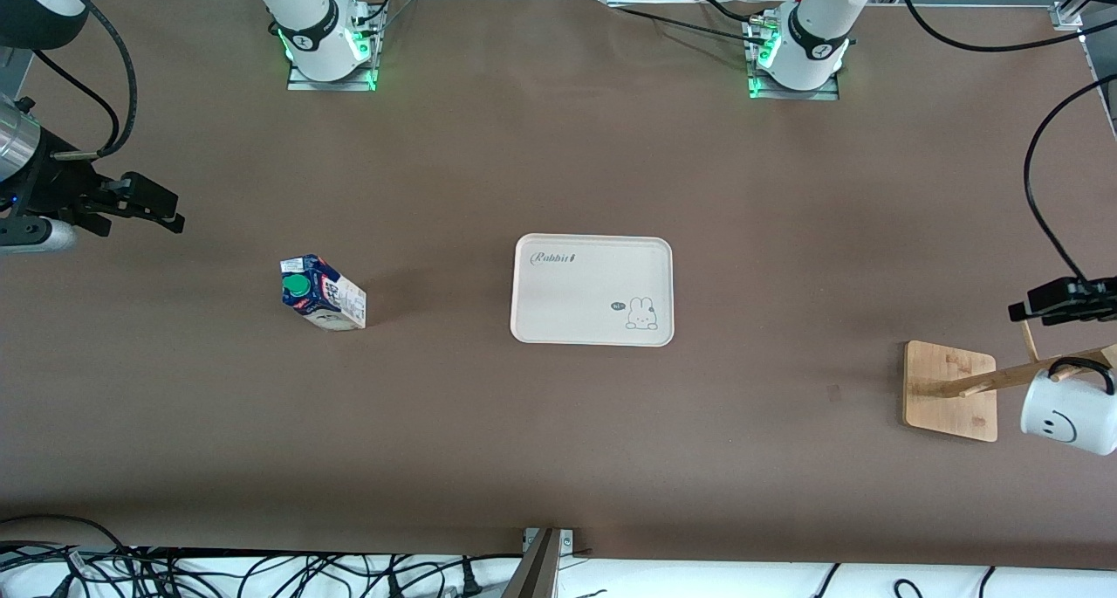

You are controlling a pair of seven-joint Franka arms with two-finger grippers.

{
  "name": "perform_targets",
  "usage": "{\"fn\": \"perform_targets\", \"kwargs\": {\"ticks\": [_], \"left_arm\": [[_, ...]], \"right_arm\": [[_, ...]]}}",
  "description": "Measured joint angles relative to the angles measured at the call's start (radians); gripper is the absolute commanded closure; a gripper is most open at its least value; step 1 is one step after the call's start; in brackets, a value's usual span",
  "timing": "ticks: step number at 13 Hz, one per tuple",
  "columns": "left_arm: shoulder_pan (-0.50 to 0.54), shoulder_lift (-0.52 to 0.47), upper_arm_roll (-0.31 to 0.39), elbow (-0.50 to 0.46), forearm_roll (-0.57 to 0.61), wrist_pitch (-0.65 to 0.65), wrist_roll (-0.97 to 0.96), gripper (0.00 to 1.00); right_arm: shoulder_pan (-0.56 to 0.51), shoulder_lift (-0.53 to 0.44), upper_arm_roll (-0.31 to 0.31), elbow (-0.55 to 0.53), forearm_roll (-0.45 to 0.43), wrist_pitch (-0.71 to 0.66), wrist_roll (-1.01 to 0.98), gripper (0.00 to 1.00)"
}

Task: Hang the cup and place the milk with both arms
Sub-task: 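Open the left gripper to release the mug on the peg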

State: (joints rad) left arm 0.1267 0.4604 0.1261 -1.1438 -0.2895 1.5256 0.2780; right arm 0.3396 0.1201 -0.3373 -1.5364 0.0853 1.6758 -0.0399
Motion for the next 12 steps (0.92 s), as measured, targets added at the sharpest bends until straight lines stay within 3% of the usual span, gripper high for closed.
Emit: {"fn": "perform_targets", "kwargs": {"ticks": [4, 12], "left_arm": [[-0.033, -0.109, -0.017, 0.005, 0.055, -0.127, -0.063, 0.00], [-0.146, -0.129, -0.023, 0.004, 0.187, -0.186, -0.080, 0.00]], "right_arm": [[0.000, 0.000, -0.002, 0.000, 0.000, 0.000, 0.000, 0.00], [-0.005, 0.001, -0.004, -0.002, 0.000, 0.000, 0.000, 0.00]]}}
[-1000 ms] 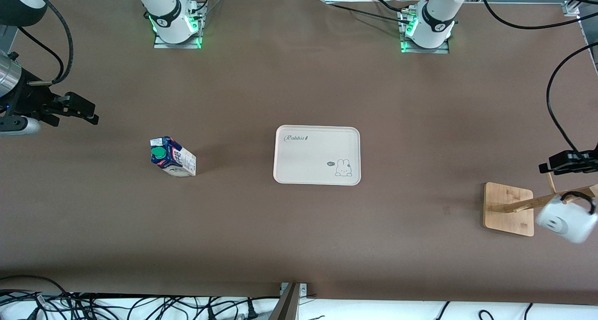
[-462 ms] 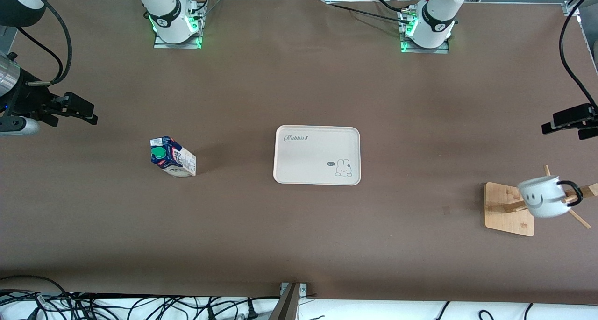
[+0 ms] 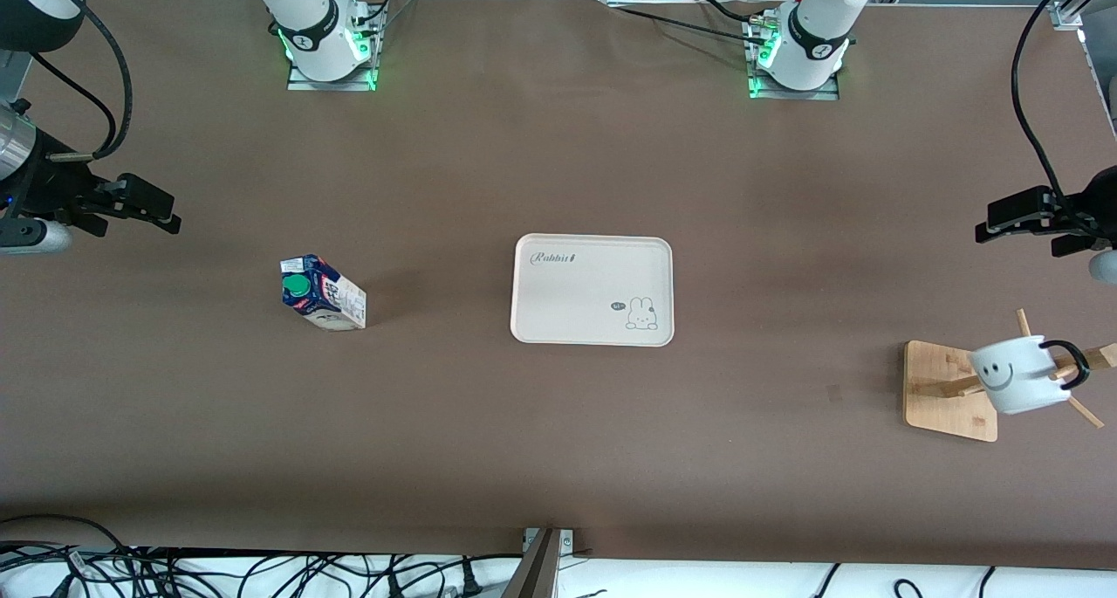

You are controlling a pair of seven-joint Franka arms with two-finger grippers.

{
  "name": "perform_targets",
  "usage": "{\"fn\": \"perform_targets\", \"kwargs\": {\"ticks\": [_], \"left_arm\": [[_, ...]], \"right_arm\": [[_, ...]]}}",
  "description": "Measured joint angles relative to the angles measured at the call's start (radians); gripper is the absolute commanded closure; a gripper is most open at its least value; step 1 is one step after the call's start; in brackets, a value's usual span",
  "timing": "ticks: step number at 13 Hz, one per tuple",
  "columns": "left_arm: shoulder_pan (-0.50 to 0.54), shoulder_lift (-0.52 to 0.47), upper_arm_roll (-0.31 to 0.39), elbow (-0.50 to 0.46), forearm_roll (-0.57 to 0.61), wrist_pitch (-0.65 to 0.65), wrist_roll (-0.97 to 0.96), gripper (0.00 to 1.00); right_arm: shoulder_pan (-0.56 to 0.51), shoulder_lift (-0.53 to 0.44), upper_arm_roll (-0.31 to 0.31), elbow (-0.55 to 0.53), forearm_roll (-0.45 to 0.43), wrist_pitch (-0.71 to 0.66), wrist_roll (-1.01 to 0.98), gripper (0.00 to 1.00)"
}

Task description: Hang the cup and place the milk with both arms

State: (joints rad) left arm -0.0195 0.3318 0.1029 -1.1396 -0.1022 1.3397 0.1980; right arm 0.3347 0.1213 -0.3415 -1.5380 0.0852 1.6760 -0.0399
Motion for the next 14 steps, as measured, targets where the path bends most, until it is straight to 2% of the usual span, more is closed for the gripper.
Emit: {"fn": "perform_targets", "kwargs": {"ticks": [5, 9, 12, 14], "left_arm": [[-0.042, -0.008, -0.039, 0.000, 0.027, -0.010, -0.005, 0.00], [-0.040, -0.030, -0.035, -0.012, 0.034, -0.008, -0.011, 0.00], [-0.039, -0.146, -0.036, -0.170, 0.043, 0.114, -0.021, 0.00], [-0.041, -0.228, -0.035, -0.281, 0.043, 0.130, -0.084, 0.00]], "right_arm": [[-0.002, 0.000, 0.000, 0.000, 0.000, 0.000, 0.000, 0.00], [-0.002, 0.000, 0.000, -0.001, 0.000, 0.000, 0.000, 0.00], [-0.002, 0.000, 0.000, -0.001, 0.000, 0.000, 0.000, 0.00], [-0.002, 0.000, 0.000, -0.002, 0.000, 0.000, 0.000, 0.00]]}}
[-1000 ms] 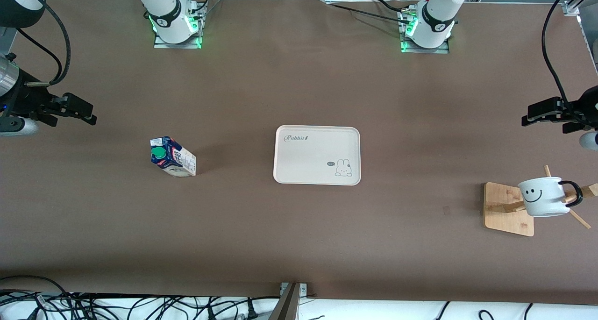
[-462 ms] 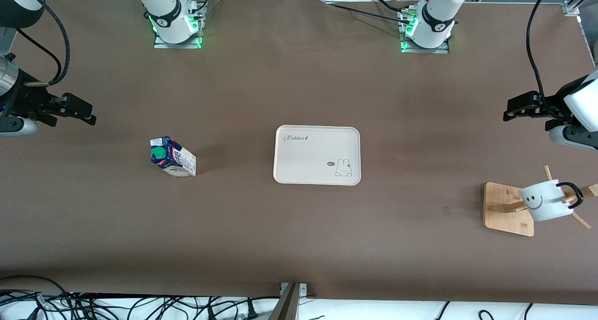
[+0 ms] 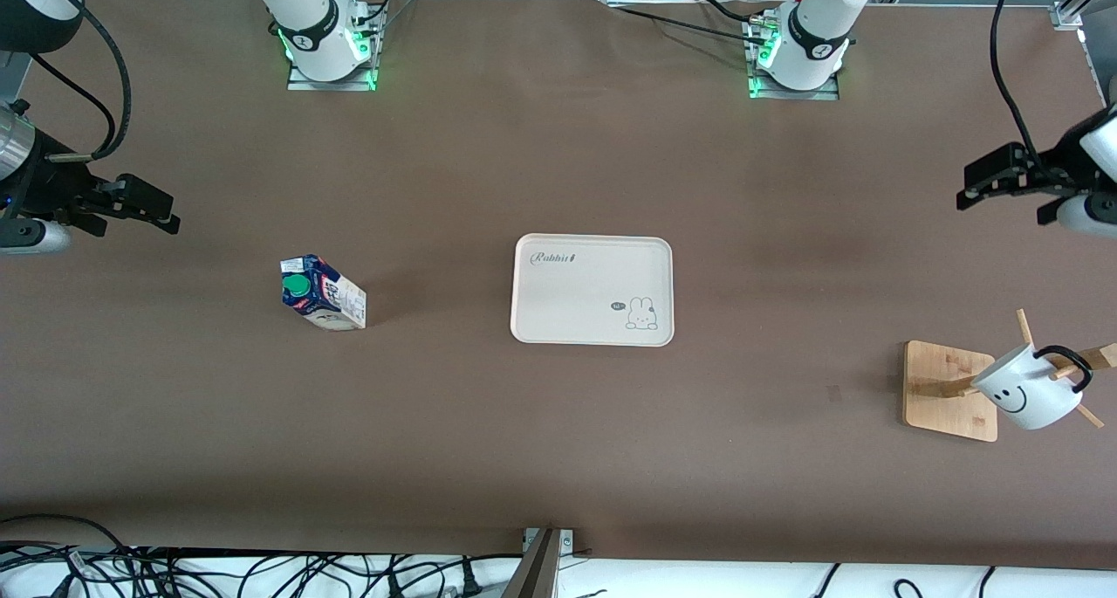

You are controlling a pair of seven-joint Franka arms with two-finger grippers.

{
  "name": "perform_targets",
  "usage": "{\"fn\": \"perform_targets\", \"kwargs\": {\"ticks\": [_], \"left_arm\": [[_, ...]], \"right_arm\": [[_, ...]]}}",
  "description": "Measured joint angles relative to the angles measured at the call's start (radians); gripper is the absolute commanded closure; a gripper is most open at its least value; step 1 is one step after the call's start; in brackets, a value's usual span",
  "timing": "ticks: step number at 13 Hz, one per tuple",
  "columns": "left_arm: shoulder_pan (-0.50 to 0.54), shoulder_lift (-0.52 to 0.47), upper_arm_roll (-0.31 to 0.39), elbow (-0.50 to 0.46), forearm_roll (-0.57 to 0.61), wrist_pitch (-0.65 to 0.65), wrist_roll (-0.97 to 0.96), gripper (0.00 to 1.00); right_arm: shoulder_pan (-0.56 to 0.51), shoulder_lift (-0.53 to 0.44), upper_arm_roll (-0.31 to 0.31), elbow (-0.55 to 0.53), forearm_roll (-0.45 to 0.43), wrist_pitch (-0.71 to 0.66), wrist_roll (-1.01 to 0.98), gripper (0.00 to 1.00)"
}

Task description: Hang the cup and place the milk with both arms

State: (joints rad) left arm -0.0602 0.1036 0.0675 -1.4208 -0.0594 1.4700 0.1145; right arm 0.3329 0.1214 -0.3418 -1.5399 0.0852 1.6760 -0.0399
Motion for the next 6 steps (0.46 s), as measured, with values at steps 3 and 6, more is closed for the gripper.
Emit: {"fn": "perform_targets", "kwargs": {"ticks": [3, 6], "left_arm": [[-0.067, -0.048, 0.071, -0.074, 0.000, 0.000, -0.059, 0.00], [-0.132, -0.048, 0.145, -0.083, 0.001, 0.004, -0.059, 0.00]], "right_arm": [[0.000, 0.000, 0.000, 0.000, 0.000, 0.000, 0.000, 0.00], [0.000, 0.000, 0.000, 0.000, 0.000, 0.000, 0.000, 0.00]]}}
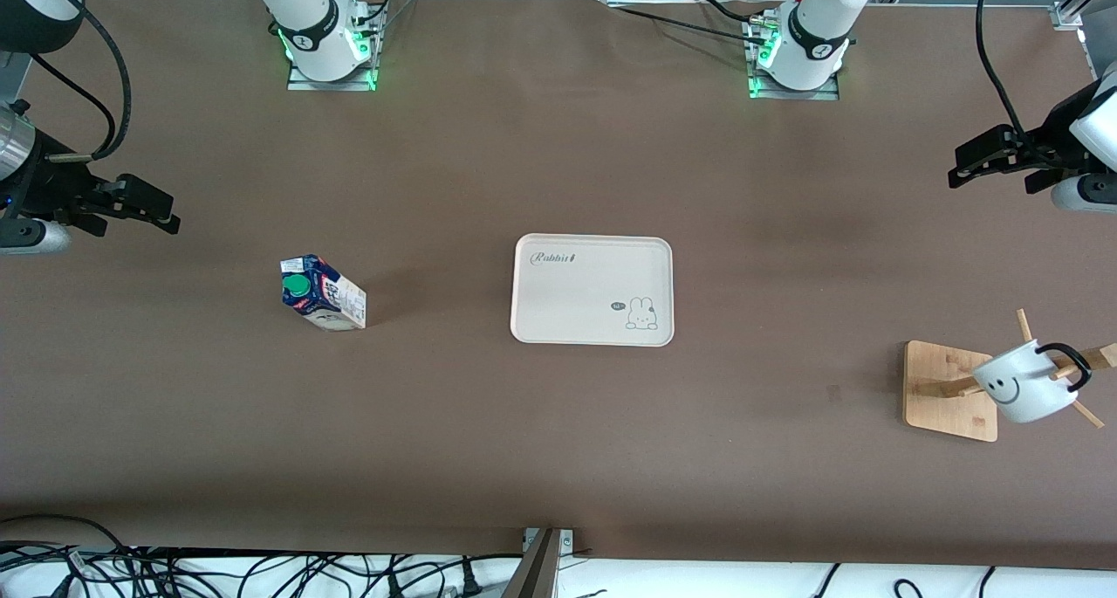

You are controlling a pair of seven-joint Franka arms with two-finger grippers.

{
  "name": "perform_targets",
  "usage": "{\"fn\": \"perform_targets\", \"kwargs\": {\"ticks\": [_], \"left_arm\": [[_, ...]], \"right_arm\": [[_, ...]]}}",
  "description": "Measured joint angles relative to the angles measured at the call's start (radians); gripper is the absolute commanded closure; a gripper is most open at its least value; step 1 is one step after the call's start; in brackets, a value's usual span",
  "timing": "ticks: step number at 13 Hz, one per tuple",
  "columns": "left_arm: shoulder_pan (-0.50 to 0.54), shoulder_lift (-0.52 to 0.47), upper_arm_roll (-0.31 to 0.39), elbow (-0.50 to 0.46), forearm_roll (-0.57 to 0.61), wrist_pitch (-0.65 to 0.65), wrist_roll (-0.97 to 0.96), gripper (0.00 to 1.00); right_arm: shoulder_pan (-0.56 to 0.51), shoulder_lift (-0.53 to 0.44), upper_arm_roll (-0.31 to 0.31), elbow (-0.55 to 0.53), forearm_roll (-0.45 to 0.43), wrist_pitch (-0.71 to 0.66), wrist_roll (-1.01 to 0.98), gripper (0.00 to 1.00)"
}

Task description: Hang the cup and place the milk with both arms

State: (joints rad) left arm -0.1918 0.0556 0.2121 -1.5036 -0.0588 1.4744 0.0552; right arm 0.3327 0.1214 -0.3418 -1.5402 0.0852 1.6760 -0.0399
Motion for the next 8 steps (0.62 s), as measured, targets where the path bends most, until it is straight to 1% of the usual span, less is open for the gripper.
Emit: {"fn": "perform_targets", "kwargs": {"ticks": [3, 8], "left_arm": [[0.000, 0.003, 0.008, -0.001, 0.001, 0.002, 0.048, 0.00], [-0.004, 0.009, 0.008, 0.006, 0.001, -0.010, 0.047, 0.00]], "right_arm": [[0.000, 0.000, 0.000, 0.000, 0.000, 0.000, 0.000, 0.00], [0.000, 0.000, 0.000, -0.001, 0.000, 0.000, 0.000, 0.00]]}}
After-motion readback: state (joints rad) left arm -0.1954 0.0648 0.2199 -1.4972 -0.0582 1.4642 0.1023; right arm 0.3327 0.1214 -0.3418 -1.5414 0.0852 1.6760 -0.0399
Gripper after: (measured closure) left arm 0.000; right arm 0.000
